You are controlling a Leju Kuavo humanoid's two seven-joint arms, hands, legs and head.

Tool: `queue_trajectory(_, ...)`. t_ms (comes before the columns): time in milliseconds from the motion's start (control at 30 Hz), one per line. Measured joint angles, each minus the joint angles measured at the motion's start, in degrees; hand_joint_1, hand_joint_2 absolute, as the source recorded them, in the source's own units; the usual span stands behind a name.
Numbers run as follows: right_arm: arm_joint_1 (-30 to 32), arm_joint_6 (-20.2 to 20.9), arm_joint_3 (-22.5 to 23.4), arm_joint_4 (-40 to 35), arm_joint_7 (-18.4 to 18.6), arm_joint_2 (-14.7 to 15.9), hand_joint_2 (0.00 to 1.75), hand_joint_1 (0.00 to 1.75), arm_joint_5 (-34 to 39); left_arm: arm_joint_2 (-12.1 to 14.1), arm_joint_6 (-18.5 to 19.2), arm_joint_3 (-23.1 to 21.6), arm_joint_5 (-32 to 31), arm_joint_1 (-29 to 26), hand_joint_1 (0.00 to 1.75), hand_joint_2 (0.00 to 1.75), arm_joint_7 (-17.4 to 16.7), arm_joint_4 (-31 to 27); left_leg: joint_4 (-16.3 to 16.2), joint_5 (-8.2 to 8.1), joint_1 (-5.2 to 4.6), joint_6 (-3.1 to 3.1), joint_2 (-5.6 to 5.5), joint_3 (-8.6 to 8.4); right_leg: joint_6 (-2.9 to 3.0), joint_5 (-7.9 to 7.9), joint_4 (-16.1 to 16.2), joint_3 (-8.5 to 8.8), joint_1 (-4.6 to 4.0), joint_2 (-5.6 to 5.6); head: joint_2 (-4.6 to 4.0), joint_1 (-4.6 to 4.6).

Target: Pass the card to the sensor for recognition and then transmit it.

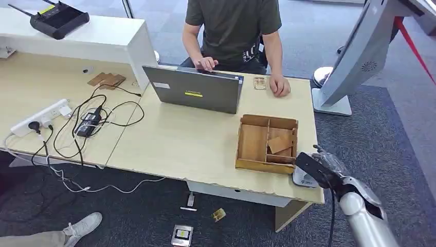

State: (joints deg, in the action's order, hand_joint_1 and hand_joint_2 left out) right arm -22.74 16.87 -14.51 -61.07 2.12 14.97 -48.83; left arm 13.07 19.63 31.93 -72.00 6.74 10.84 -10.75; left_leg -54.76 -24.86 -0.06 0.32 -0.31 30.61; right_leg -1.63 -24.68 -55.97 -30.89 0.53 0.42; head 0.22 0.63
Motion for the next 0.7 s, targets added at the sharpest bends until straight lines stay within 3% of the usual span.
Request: queue_trajectory(700,-0.2,0.2,-0.5,0.0,0.3,0.4,1.75,1.75,0.0,0.0,0.0,0.1,-0.3,0.0,0.00,1.75,0.0,0.0,0.0,0.00,0.00,0.00,0.00,0.00,0.00,0.01,0.0,0.01,0.00,0.00,0.00,0.00)
